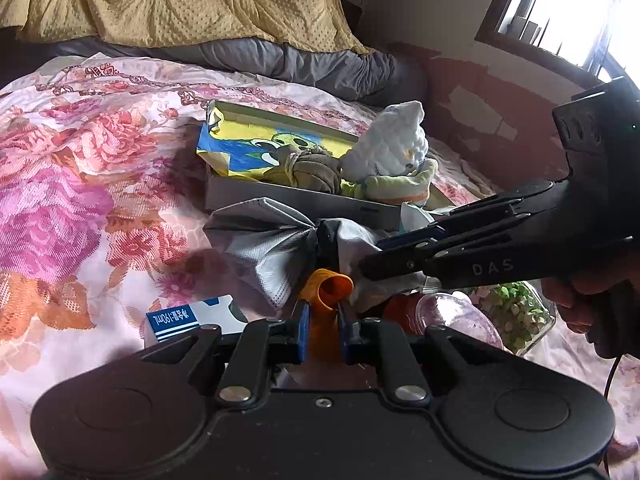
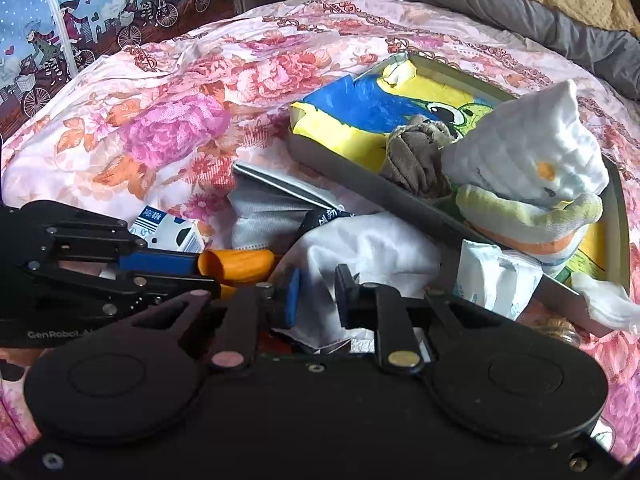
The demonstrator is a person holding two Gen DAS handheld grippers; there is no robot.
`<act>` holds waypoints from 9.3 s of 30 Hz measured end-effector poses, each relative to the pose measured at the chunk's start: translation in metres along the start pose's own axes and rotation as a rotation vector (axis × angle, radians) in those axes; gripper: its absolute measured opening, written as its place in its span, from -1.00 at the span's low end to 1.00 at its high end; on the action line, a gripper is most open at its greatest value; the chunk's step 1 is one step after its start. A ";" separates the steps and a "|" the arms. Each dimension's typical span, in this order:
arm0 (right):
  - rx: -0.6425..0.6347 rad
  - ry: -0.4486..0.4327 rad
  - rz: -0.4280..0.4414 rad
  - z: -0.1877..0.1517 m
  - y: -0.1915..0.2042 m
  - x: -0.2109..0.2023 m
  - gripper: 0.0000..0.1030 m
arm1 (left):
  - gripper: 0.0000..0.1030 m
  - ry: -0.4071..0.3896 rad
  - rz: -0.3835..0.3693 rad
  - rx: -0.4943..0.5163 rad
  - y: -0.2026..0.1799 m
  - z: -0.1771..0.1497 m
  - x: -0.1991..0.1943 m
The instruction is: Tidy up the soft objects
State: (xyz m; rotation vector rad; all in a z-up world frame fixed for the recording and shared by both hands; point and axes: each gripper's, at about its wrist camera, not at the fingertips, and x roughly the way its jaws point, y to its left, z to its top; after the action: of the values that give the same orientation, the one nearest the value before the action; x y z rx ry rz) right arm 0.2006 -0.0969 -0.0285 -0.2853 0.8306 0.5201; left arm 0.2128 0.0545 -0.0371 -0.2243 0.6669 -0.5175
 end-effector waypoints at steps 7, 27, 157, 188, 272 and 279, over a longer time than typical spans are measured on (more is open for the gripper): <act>-0.026 0.009 -0.006 -0.003 0.002 0.000 -0.93 | -0.62 -0.001 -0.004 -0.010 0.001 -0.001 0.003; -0.172 -0.222 -0.200 -0.004 0.021 -0.074 -1.00 | -0.82 -0.151 0.049 -0.062 -0.017 0.012 -0.041; 0.199 -0.691 -0.186 -0.169 0.018 -0.257 0.99 | 0.98 -0.427 0.304 0.052 -0.155 -0.037 -0.177; 0.143 -0.519 -0.183 -0.199 0.043 -0.229 0.99 | 0.98 -0.268 0.331 -0.020 -0.108 -0.098 -0.160; 0.204 -0.222 -0.119 -0.012 -0.120 -0.065 0.63 | 0.66 0.172 0.192 -0.023 -0.057 0.055 0.030; 0.209 -0.166 -0.100 -0.013 -0.132 -0.038 0.26 | 0.29 0.226 0.210 -0.056 -0.057 0.058 0.045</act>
State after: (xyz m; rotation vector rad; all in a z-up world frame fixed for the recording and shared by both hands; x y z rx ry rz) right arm 0.2428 -0.2257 -0.0025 -0.0893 0.6987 0.3553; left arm 0.2580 -0.0154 0.0037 -0.1472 0.9150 -0.3245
